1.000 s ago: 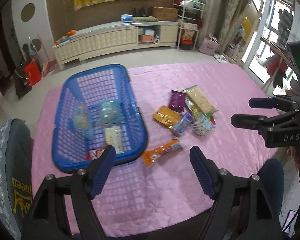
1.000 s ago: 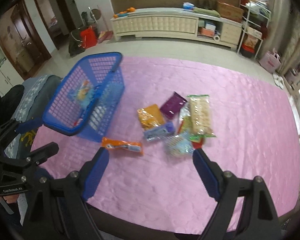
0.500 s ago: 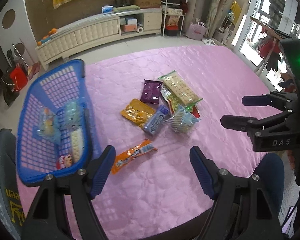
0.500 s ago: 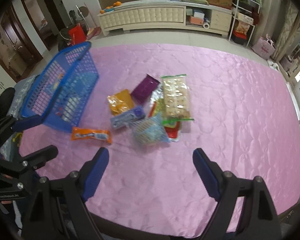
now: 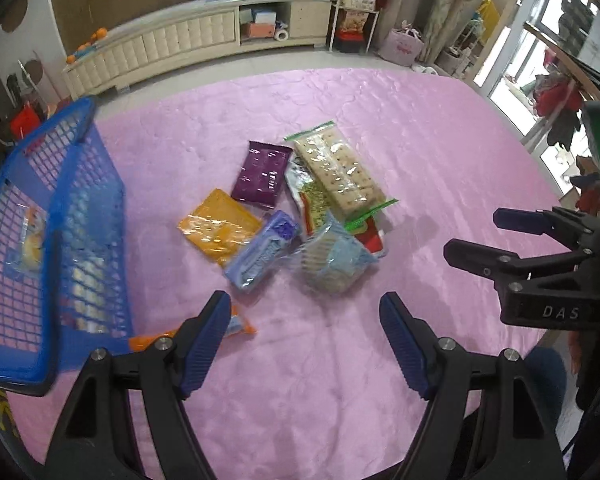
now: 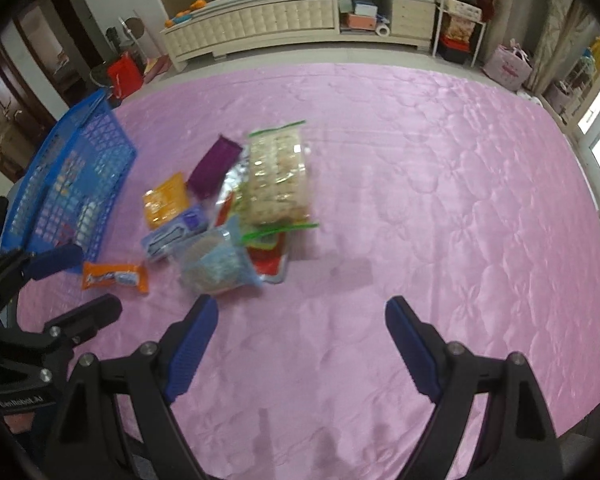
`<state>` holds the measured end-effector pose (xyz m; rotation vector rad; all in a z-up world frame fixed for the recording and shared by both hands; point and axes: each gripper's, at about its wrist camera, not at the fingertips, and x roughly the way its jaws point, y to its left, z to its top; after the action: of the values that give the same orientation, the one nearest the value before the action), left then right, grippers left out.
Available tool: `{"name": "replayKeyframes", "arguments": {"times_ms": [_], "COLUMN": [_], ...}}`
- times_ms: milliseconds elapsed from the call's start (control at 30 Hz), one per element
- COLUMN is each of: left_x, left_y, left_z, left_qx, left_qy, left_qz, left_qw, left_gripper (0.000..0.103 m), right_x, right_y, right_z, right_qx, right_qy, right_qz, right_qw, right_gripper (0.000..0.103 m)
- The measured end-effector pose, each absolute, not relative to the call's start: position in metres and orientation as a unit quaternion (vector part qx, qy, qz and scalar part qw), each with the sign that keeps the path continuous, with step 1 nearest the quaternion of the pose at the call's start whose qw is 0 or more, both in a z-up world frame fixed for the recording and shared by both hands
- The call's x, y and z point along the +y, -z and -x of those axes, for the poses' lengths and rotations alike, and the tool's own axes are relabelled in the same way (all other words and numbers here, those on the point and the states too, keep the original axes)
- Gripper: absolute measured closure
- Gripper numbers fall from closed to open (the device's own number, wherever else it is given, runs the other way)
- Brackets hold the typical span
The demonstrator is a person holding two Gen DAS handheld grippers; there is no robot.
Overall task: Organize snacks
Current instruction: 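Withdraw both open tools from the basket back over the snack pile, then grasp the light-blue round pastry bag with the left tool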
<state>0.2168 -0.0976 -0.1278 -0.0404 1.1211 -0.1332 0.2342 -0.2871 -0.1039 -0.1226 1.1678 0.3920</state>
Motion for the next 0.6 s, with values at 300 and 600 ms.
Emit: {"name": "replayKeyframes", "arguments": {"times_ms": [300, 600], "left_x": [-0.12, -0.116], "left_y": [0.152, 0.184], "left_z": [-0.247, -0.273], "left_qx": [0.561, 0.589], "left_qy": [0.036, -0.008], "left_qz": [0.064, 0.106], "left_qw": [0.824, 0.801], "left_gripper": [0.028, 0.028], "right_x": [-0.302, -0.303], "right_y": [0.121, 0.137], "right_z": [-0.255, -0.274], "right_qx": [0.553, 0.563], "right_qy": [-0.177, -0.204], "right_qz": [0.066, 0.054], "right_qw": [0.812, 0.799], "right_gripper": [0.014, 0.008]}}
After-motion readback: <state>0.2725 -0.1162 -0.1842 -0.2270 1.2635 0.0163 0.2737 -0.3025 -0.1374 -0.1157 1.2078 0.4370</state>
